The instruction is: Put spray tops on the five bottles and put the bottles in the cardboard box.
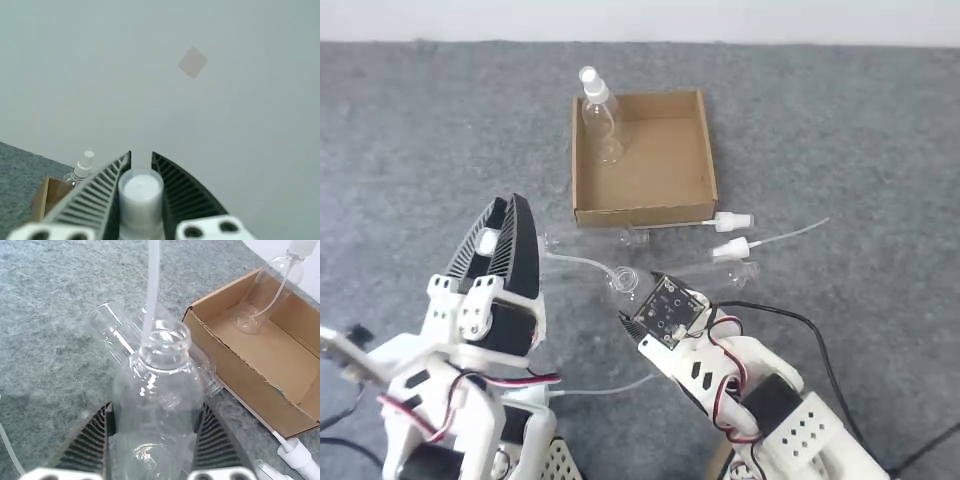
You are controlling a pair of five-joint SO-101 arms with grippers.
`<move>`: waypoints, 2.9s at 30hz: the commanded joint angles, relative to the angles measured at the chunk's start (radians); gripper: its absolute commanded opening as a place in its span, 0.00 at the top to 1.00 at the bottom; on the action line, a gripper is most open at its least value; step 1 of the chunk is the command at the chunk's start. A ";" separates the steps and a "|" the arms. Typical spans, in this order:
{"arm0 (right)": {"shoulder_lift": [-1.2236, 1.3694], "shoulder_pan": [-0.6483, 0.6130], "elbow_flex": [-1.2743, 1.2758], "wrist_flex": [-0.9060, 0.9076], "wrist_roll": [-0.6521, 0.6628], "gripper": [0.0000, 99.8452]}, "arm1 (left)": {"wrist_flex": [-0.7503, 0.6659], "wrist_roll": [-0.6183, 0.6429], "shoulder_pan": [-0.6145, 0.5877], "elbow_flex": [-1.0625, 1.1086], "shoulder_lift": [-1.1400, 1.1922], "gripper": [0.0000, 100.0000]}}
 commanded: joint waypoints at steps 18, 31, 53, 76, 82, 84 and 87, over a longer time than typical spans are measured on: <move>-0.027 -0.010 0.003 -0.025 0.011 0.99 | -0.069 -0.009 0.003 0.005 -0.017 0.99; -0.027 -0.008 0.002 -0.025 0.011 0.99 | -0.061 -0.009 0.012 0.143 -0.017 0.99; -0.027 -0.008 -0.002 -0.027 0.006 0.99 | -0.005 -0.011 0.095 0.182 -0.015 0.99; -0.027 -0.007 0.000 -0.022 0.009 0.99 | 0.009 -0.173 0.227 0.252 -0.015 0.92; -0.027 -0.007 0.000 -0.019 0.011 0.99 | 0.052 -0.170 0.269 0.248 -0.015 0.86; -0.027 -0.007 0.000 -0.018 0.011 0.99 | 0.052 -0.172 0.282 0.249 -0.015 0.86; -0.027 -0.007 0.000 -0.019 0.011 0.99 | 0.052 -0.172 0.278 0.248 -0.015 0.86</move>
